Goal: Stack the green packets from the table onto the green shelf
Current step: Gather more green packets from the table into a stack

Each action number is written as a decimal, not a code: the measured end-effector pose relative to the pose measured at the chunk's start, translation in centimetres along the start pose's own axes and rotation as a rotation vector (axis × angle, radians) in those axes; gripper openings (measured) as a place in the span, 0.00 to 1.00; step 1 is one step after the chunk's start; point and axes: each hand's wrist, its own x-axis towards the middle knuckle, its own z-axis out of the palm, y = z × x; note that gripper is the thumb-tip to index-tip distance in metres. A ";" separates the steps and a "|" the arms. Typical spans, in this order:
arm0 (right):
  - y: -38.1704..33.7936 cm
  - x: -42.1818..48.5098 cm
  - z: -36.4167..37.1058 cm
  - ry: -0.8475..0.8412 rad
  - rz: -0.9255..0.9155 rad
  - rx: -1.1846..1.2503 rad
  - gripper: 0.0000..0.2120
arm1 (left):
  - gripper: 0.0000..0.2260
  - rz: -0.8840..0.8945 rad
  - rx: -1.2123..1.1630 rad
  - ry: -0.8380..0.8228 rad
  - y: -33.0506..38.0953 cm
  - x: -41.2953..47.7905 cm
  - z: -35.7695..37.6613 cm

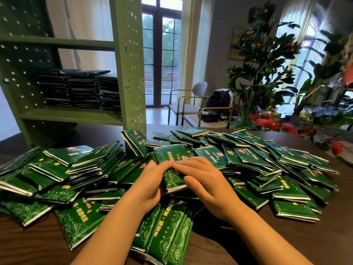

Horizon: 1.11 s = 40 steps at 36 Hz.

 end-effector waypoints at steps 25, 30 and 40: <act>2.3 -0.3 -4.2 -0.036 0.434 -0.562 0.18 | 0.09 -0.070 -0.080 -0.026 0.8 -0.4 -0.2; 1.7 -0.1 -3.8 0.258 0.358 -0.385 0.18 | 0.13 -0.064 -0.045 -0.013 0.8 -0.5 0.0; 0.3 0.0 -2.3 0.530 0.216 -0.221 0.17 | 0.17 -0.095 0.067 -0.044 0.5 -0.7 0.3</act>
